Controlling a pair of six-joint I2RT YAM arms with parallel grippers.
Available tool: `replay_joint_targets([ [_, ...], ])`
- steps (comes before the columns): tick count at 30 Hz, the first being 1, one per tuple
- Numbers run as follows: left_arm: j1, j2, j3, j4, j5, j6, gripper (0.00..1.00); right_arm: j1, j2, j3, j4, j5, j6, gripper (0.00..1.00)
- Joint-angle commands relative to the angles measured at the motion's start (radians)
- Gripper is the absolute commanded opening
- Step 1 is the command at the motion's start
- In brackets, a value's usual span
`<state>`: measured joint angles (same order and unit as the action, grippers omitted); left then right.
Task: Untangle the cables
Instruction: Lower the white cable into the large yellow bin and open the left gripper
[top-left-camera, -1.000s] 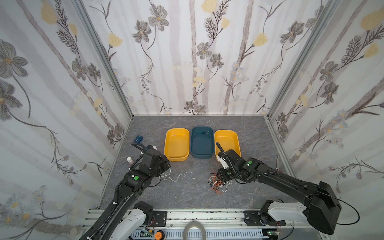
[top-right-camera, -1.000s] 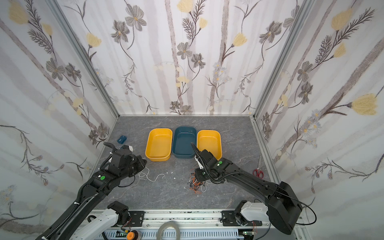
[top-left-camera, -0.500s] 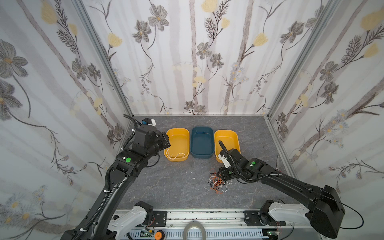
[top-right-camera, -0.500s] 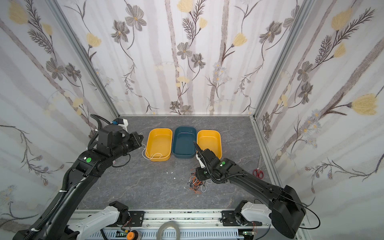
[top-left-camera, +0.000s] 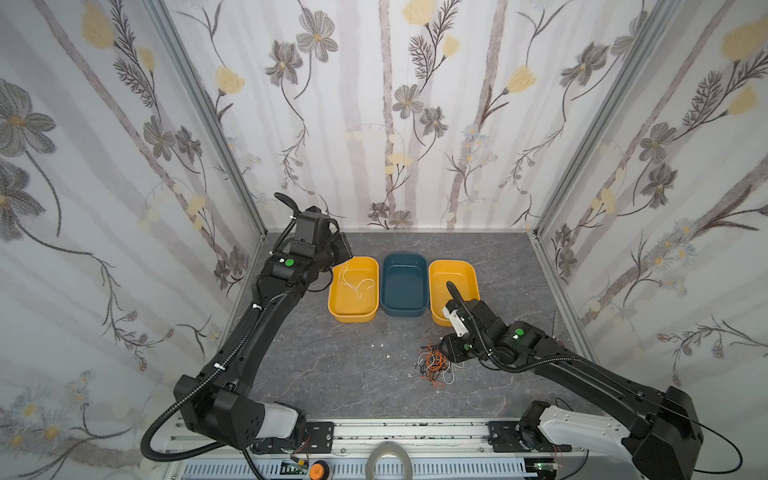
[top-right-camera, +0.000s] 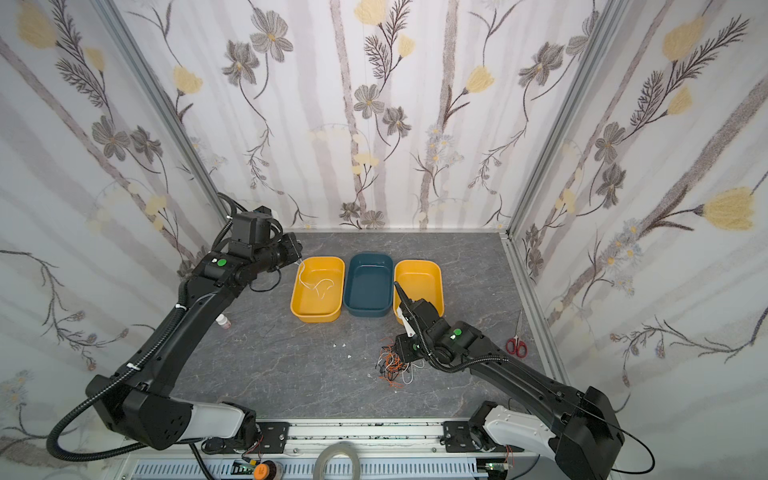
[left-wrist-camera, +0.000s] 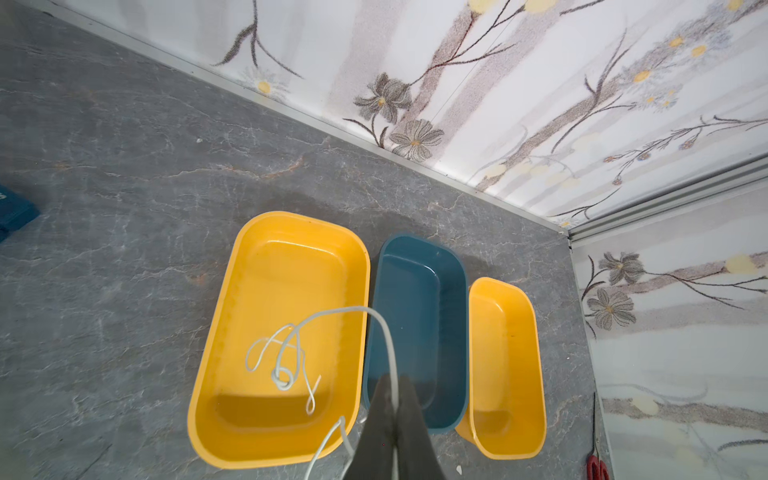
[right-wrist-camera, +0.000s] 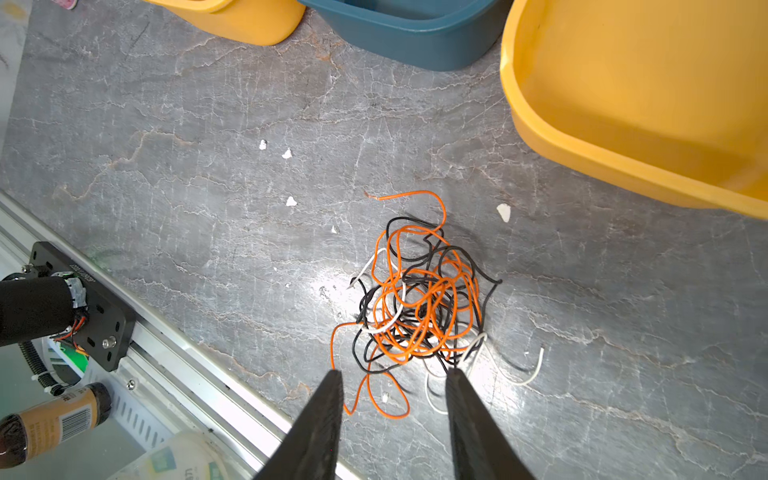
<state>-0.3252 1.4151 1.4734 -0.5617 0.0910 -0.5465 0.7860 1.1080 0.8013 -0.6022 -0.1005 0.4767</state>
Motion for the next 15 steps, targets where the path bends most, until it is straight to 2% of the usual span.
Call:
replay_joint_targets([
  [1, 0.006, 0.065, 0.002, 0.099, 0.045, -0.019, 0.00, 0.001, -0.015, -0.006, 0.003, 0.020, 0.015, 0.43],
  [10, 0.037, 0.257, -0.037, 0.149, 0.006, -0.052, 0.00, 0.001, -0.063, -0.031, -0.021, 0.045, 0.029, 0.43],
  [15, 0.037, 0.284, -0.075, 0.108, -0.130, -0.056, 0.00, 0.001, -0.073, -0.037, -0.026, 0.052, 0.034, 0.43],
])
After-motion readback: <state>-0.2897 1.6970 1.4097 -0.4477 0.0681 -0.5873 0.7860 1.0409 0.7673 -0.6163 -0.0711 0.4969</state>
